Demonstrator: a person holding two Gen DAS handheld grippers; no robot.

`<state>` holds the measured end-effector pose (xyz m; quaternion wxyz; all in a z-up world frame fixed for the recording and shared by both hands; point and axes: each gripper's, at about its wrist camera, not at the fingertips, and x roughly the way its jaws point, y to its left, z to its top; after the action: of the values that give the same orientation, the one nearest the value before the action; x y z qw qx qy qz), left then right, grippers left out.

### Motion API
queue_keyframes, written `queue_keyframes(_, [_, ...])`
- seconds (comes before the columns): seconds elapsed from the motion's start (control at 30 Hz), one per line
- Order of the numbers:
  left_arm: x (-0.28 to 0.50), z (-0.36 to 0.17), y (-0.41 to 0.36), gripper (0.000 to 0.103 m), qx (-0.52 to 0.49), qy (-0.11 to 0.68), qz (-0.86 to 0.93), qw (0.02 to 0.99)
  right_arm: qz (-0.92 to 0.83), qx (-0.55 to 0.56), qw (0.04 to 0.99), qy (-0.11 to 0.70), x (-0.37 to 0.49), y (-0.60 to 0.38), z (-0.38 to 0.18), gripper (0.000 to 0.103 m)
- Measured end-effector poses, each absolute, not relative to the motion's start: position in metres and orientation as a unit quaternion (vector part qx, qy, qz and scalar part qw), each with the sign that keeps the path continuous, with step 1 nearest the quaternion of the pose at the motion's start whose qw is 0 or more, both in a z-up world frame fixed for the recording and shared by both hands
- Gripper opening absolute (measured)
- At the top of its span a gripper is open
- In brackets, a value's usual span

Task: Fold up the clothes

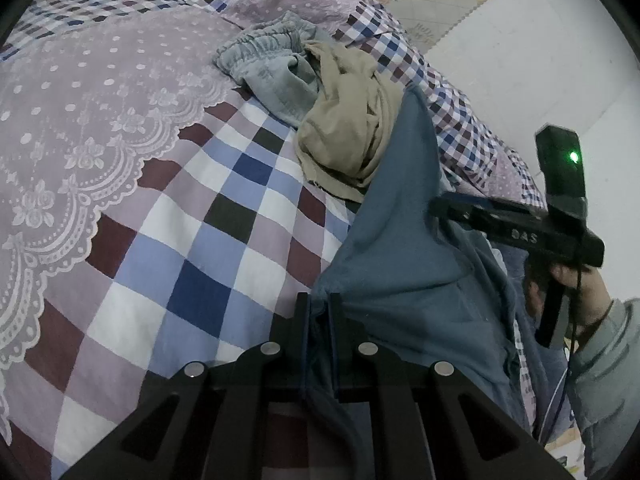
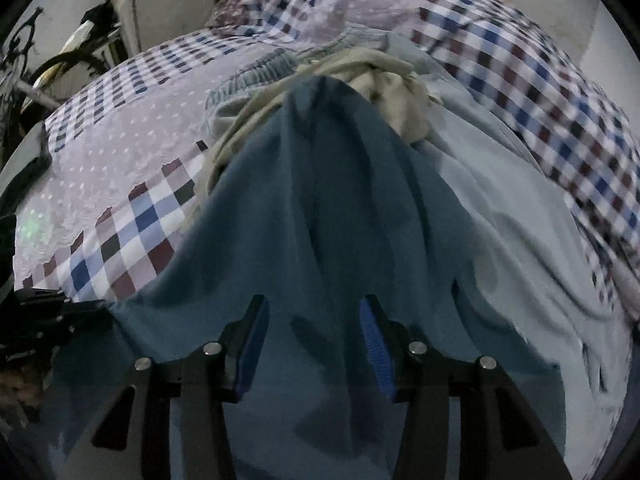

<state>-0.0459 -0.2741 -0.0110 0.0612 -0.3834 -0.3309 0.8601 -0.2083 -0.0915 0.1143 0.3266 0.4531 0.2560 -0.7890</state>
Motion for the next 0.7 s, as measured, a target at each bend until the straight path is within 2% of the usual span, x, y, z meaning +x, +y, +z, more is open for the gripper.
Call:
queue_keyframes(0.1, [-0.046, -0.009, -0.275, 0.008, -0.380, -0.330, 0.862, 0.062, -0.781, 0.449, 0.331, 0.280, -0.211, -0.108, 0.110, 0.048])
queue_keyframes(0.17, [-0.047, -0.008, -0.275, 0.007, -0.377, -0.330, 0.863, 0.063, -0.781, 0.441, 0.332, 0.293, -0.211, -0.116, 0.112, 0.033])
queue_keyframes(0.2, [-0.047, -0.007, -0.275, 0.007, -0.376, -0.330, 0.864, 0.063, -0.780, 0.437, 0.332, 0.300, -0.212, -0.120, 0.113, 0.014])
queue_keyframes(0.23, [-0.047, -0.007, -0.275, 0.007, -0.374, -0.330, 0.864, 0.063, -0.782, 0.433, 0.328, 0.307, -0.212, -0.123, 0.114, 0.004])
queue_keyframes(0.43, [-0.045, 0.006, -0.271, 0.006, -0.356, -0.313, 0.878, 0.061, -0.783, 0.403, 0.293, 0.373, -0.209, -0.143, 0.122, 0.000])
queue_keyframes(0.53, [-0.043, 0.017, -0.265, 0.006, -0.336, -0.297, 0.892, 0.061, -0.813, 0.362, 0.265, 0.371, -0.212, -0.147, 0.135, 0.000])
queue_keyframes(0.7, [-0.049, 0.001, -0.267, 0.006, -0.369, -0.303, 0.878, 0.045, -0.831, 0.334, 0.211, 0.392, -0.221, -0.171, 0.130, 0.000])
